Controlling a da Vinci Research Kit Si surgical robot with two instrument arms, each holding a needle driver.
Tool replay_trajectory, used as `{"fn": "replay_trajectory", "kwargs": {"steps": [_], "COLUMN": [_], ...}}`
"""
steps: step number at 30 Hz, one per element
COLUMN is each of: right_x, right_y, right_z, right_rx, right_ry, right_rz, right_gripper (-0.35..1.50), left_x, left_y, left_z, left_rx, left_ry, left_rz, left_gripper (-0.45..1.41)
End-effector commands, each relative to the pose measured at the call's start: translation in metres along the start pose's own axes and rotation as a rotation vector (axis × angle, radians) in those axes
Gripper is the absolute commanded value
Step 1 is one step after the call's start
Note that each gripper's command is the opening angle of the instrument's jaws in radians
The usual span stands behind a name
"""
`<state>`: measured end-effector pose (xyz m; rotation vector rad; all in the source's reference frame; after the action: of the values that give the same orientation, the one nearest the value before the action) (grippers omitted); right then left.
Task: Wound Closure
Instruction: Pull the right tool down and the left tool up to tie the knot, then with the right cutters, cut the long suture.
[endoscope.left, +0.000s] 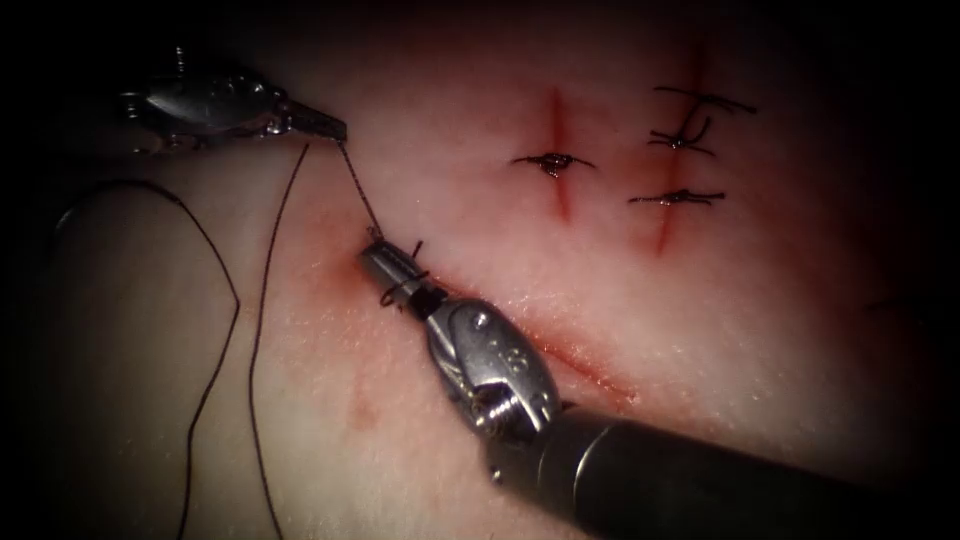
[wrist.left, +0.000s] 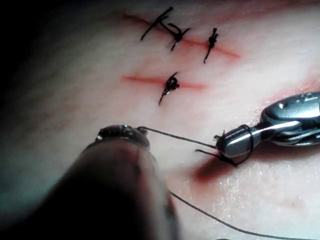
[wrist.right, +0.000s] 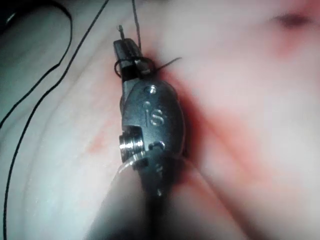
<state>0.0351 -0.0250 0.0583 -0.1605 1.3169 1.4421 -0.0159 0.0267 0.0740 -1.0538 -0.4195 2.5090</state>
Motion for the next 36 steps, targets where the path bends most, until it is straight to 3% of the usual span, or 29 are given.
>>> {"fn": "replay_trajectory", "kwargs": {"steps": [1,5,15,22,29,35,36], "right_x": [-0.0016,-0.0038,-0.0036,-0.0035,-0.0061,-0.0044,-0.004], "right_y": [-0.0007,-0.0017,-0.0024,-0.0023,-0.002,-0.0018,-0.0019], "right_z": [0.0001,-0.003,-0.0046,-0.0045,-0.0062,-0.0057,-0.0055], "right_rx": [0.005,0.017,0.023,0.028,0.01,0.054,0.057], "right_ry": [0.001,-0.02,-0.022,-0.011,-0.111,-0.056,-0.051], "right_rz": [-0.006,-0.037,-0.078,-0.088,-0.128,-0.11,-0.105], "right_gripper": [-0.35,-0.35,-0.35,-0.35,-0.35,-0.35,0.12], "left_x": [0.0002,0.0012,0.0011,0.0015,0.0013,0.0003,0.0002], "left_y": [-0.0011,-0.0068,-0.0126,-0.0147,-0.0159,-0.0141,-0.0136], "left_z": [0.0011,0.0046,0.0071,0.0076,0.0091,0.0086,0.0084], "left_rx": [0.004,0.047,0.113,0.161,0.202,0.201,0.198], "left_ry": [0.01,0.039,0.084,0.124,0.14,0.141,0.143], "left_rz": [-0.008,-0.05,-0.032,-0.004,0.013,0.022,0.011], "left_gripper": [-0.45,-0.45,-0.45,-0.45,-0.45,-0.45,-0.45]}}
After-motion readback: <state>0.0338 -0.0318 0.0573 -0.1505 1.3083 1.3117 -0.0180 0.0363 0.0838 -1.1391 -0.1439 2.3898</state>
